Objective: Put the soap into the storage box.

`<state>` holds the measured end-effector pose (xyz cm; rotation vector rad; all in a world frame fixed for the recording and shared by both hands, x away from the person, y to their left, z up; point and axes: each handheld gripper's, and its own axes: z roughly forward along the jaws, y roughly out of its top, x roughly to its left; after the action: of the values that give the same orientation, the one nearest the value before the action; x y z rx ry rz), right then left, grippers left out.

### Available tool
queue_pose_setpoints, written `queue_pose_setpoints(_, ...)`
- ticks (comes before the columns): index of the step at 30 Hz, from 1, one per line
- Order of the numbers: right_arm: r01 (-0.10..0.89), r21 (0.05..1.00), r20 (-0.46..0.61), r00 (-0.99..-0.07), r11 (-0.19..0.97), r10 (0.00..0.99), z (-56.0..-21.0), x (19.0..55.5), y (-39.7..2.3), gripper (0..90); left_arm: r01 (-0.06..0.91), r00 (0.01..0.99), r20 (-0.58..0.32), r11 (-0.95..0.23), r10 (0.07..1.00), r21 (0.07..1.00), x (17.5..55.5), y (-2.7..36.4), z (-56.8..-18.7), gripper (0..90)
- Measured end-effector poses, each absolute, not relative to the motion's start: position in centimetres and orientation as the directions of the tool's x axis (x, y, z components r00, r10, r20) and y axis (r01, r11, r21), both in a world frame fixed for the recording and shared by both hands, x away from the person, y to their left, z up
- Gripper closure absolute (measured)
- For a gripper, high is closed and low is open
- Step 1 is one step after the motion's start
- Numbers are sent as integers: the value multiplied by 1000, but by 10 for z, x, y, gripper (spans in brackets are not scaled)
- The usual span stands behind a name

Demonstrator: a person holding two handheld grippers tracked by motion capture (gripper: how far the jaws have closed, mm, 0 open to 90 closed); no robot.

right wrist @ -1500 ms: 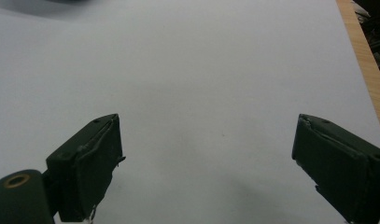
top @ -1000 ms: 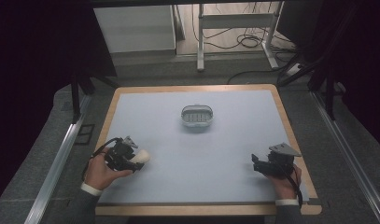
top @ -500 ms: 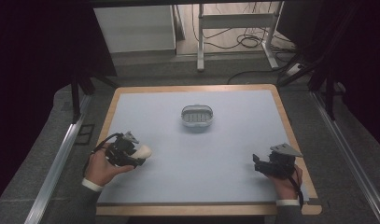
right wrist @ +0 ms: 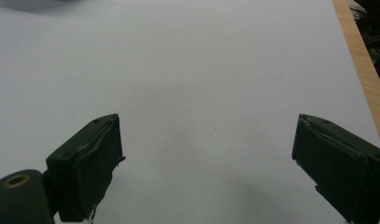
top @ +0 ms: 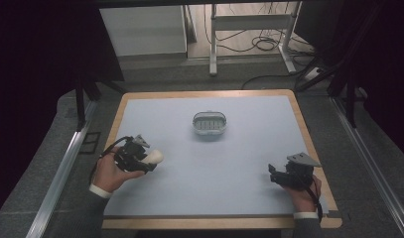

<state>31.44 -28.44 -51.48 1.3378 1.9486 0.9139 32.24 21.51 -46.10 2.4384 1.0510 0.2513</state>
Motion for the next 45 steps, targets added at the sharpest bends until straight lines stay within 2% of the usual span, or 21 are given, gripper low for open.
queue_pose_setpoints(45,537,802,-97,-316,262,944,-517,315,-284,82,606,709,17,-621,705,497,359,191,-437,497)
